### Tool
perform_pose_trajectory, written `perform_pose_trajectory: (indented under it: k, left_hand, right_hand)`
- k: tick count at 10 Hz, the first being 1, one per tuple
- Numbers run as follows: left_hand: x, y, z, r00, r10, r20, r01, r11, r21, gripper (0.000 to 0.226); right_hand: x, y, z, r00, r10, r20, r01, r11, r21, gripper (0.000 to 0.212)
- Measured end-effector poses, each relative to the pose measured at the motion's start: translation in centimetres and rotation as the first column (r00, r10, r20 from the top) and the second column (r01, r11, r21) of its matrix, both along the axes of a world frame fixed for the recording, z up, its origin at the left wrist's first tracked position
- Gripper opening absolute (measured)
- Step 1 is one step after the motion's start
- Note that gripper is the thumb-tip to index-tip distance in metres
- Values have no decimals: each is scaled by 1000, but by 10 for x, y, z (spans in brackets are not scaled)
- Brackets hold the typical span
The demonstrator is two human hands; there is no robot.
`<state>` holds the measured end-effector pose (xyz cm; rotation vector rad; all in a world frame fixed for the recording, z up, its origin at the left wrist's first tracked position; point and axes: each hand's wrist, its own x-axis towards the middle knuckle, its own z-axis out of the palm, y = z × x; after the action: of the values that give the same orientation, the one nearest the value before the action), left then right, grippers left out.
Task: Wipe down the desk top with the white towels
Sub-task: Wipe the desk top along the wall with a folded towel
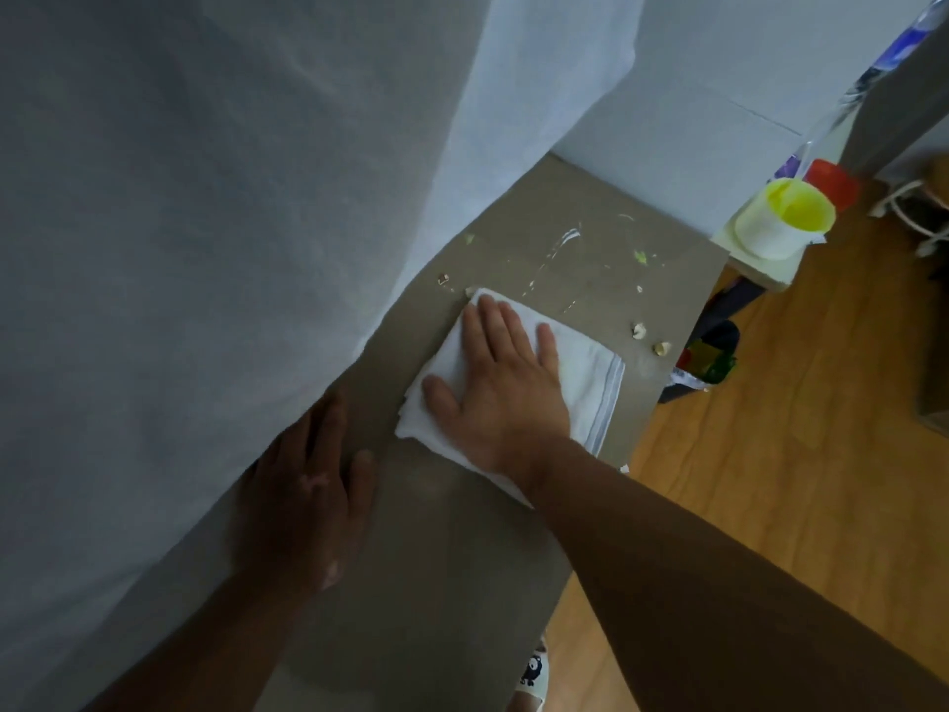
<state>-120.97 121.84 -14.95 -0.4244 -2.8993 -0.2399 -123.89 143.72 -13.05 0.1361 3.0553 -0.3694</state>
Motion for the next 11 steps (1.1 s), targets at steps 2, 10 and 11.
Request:
perform_pose_trajectory:
  k: [2, 10, 11]
  left_hand:
    - [-2, 7, 1, 996, 54, 76, -55, 998, 14, 63]
    - [-3, 8, -2, 990, 123, 65, -125, 992, 33, 55]
    - [-4, 7, -3, 992, 116, 47, -118, 992, 45, 57]
  right_hand:
    - [-18, 8, 3, 998, -55, 7, 55, 998, 2, 87]
    - [-24, 10, 11, 892, 451, -10, -451, 890, -72, 84]
    - [-55, 9, 8, 931, 364, -11, -365, 930, -39, 87]
